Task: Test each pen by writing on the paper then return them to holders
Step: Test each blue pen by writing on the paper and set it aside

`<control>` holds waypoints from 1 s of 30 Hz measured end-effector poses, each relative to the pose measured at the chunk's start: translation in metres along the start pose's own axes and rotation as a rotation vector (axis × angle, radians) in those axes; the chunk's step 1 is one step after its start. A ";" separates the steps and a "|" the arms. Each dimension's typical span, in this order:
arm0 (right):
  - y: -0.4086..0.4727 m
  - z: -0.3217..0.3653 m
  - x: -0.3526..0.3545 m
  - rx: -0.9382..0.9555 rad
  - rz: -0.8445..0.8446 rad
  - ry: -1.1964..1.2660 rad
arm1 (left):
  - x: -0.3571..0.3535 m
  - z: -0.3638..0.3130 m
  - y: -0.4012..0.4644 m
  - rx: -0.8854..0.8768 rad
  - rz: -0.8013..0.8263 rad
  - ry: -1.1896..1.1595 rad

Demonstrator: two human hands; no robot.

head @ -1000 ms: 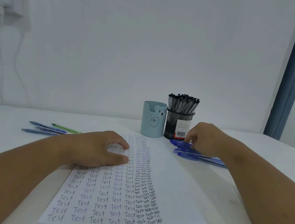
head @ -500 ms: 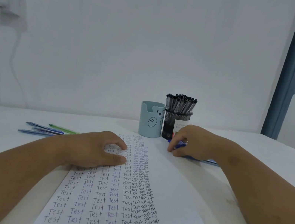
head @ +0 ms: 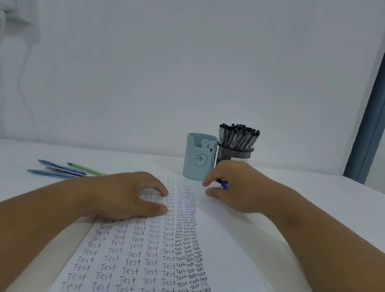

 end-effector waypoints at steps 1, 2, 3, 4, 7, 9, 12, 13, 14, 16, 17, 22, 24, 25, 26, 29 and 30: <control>0.001 0.012 -0.003 0.038 -0.007 0.010 | 0.001 0.000 0.000 0.000 -0.014 -0.004; 0.002 0.022 -0.008 0.068 -0.004 0.020 | 0.003 0.000 0.000 -0.002 -0.034 -0.010; 0.003 0.032 -0.013 0.092 0.003 0.027 | 0.005 0.001 0.001 -0.003 -0.062 -0.024; 0.005 0.042 -0.018 0.114 0.011 0.026 | 0.009 0.001 0.001 -0.011 -0.103 -0.046; 0.007 0.067 -0.030 0.184 0.017 0.010 | 0.031 0.009 0.000 -0.044 -0.248 -0.051; 0.007 0.079 -0.037 0.229 0.033 0.014 | 0.048 0.020 -0.004 -0.018 -0.302 0.028; 0.006 0.086 -0.045 0.272 0.076 0.039 | 0.068 0.051 -0.013 0.095 -0.288 0.119; 0.006 0.087 -0.047 0.281 0.079 0.049 | 0.071 0.063 -0.016 0.144 -0.260 0.147; 0.007 0.087 -0.047 0.284 0.079 0.057 | 0.074 0.074 -0.019 0.190 -0.238 0.176; 0.007 0.086 -0.047 0.281 0.080 0.070 | 0.078 0.090 -0.022 0.259 -0.217 0.230; 0.009 0.088 -0.047 0.290 0.080 0.069 | 0.079 0.096 -0.026 0.285 -0.216 0.233; 0.006 0.085 -0.044 0.292 0.070 0.073 | 0.076 0.099 -0.023 0.284 -0.241 0.220; 0.006 0.086 -0.044 0.303 0.066 0.082 | 0.077 0.100 -0.023 0.275 -0.267 0.225; 0.006 0.086 -0.043 0.308 0.061 0.085 | 0.077 0.101 -0.022 0.266 -0.275 0.220; 0.006 0.087 -0.043 0.311 0.058 0.087 | 0.077 0.102 -0.022 0.257 -0.282 0.217; 0.005 0.087 -0.043 0.308 0.058 0.090 | 0.079 0.103 -0.022 0.245 -0.309 0.203; 0.005 0.087 -0.043 0.308 0.058 0.089 | 0.080 0.104 -0.022 0.240 -0.319 0.191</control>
Point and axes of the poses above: each hand's wrist, its own y-axis towards the middle knuckle, its own x-axis out of the back of the hand, z = x × y, the point moved 8 cm from there along y, towards the middle knuckle, and after that the axes turned 1 degree about -x, right-handed, at the moved point
